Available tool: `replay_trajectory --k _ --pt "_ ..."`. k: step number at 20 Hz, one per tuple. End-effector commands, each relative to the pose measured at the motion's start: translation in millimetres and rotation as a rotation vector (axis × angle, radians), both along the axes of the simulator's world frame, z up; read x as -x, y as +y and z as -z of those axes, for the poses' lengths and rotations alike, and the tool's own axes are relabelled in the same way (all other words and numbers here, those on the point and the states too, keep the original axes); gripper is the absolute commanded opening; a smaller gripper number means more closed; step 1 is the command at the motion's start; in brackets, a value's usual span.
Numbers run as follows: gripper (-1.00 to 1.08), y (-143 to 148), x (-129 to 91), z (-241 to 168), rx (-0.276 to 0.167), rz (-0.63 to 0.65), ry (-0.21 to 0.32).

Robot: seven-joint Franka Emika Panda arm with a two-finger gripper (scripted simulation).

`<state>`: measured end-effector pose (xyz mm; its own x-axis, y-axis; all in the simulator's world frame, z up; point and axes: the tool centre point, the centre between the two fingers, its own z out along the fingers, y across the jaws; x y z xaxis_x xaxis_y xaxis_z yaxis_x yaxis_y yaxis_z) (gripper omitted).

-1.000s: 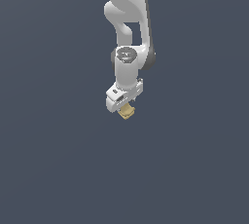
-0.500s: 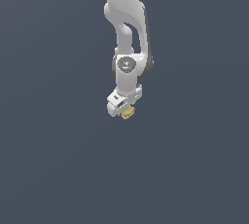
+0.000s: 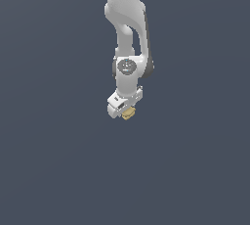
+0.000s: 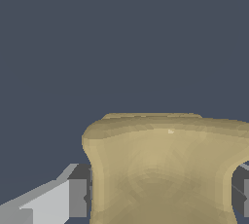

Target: Pick up the object and move it to a goal position.

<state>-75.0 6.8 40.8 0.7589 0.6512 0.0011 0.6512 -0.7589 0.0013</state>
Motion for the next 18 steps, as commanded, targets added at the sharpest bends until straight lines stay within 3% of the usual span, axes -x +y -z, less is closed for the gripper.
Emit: replay_trajectory --k 1,10,18 --pt "-1.00 1 1 1 0.000 -0.001 0.002" --pt "-1.00 -2 -4 -5 0.000 -0.001 0.000" --pt "-1.00 -14 -28 -35 -0.001 -0.001 0.000"
